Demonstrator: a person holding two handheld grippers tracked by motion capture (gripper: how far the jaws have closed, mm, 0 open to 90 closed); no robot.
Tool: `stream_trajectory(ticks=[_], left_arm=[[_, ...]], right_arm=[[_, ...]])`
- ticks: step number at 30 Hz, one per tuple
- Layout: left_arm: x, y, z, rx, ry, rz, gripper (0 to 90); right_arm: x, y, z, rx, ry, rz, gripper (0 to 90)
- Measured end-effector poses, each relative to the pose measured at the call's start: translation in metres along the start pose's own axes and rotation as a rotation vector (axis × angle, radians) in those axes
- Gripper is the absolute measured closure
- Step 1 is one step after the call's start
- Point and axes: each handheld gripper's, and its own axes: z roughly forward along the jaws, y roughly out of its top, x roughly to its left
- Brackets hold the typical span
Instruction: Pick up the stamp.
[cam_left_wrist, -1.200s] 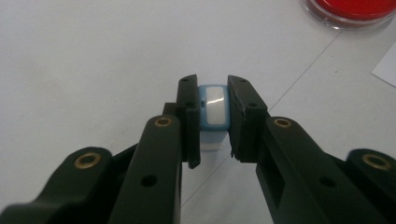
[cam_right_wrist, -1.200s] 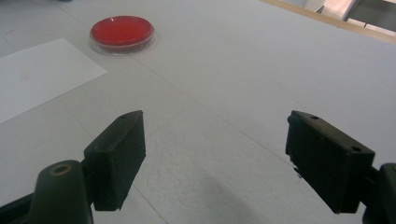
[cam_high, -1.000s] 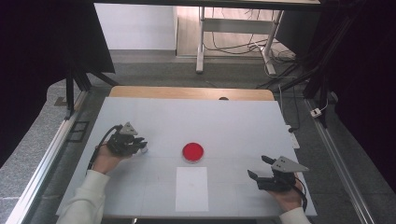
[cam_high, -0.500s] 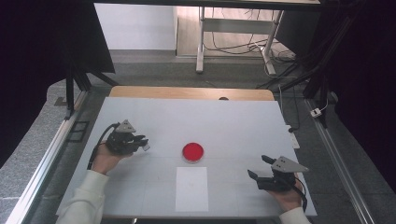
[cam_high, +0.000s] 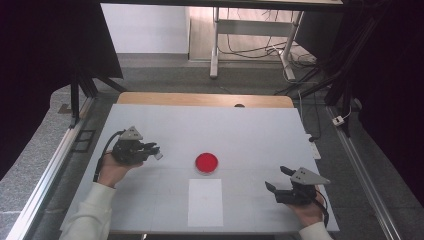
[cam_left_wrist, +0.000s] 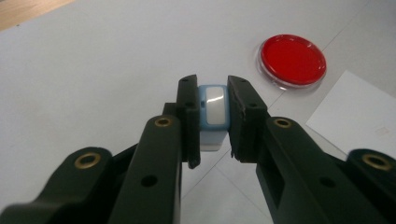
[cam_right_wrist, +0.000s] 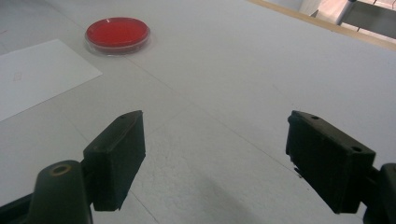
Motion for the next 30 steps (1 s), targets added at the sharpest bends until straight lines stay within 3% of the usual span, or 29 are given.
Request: stream_trajectory(ticks=[17,30], left_arm=[[-0.011,0.008,-0.006,-0.069,-0.032,-0.015,75.7],[-0.028,0.019,-0.009,-0.132,-0.081,-0.010,75.7]], right_arm=[[0.000,0.000,0.000,0.000,-0.004,-0.001,19.6],[0.001,0.000,0.000,0.004,-0.008,0.001,19.6]])
